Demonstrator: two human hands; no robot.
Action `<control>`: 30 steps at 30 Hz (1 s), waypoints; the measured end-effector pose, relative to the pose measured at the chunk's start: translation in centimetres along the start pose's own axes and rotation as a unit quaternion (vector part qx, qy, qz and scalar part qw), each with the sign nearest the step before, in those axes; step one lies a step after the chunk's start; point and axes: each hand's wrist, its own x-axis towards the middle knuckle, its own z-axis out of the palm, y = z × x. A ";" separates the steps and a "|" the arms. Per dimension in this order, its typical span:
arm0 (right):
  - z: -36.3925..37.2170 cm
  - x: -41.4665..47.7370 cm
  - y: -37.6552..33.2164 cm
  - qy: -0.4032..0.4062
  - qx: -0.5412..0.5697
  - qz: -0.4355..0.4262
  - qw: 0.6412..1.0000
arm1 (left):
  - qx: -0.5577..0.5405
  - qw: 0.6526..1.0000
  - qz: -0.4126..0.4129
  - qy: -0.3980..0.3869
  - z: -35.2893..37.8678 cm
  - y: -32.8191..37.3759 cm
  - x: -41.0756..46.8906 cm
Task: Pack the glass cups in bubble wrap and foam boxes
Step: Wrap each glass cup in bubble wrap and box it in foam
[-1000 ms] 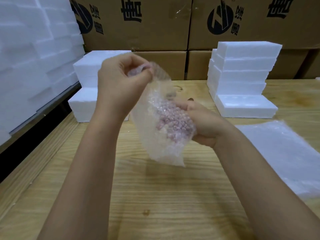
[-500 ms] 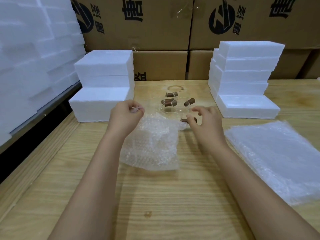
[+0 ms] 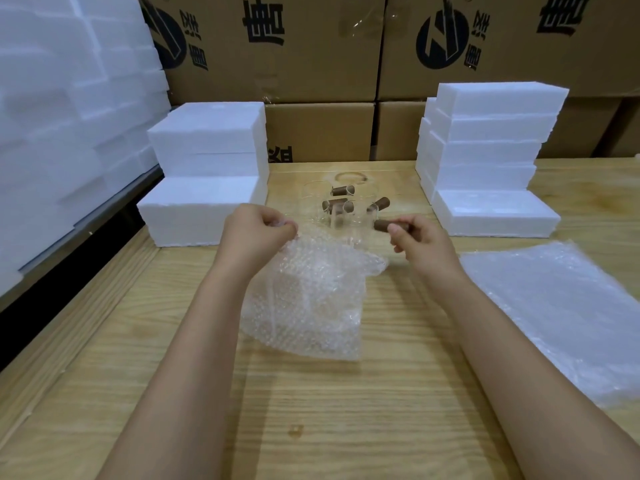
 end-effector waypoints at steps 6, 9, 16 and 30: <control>-2.3 0.5 -4.0 -0.074 0.224 -0.059 0.970 | 0.042 0.998 0.048 0.018 0.1 2.2 -0.6; -2.5 0.1 -5.3 -0.163 0.204 -0.072 0.963 | 0.011 0.998 0.057 0.017 0.1 2.8 -0.9; -2.8 -0.3 -5.4 -0.161 0.090 -0.053 0.981 | -0.171 0.983 0.052 -0.040 -0.8 3.1 -1.1; -4.8 -1.5 -8.8 -0.196 -0.003 -0.148 0.969 | -0.151 0.976 0.109 -0.117 -0.9 3.5 -1.2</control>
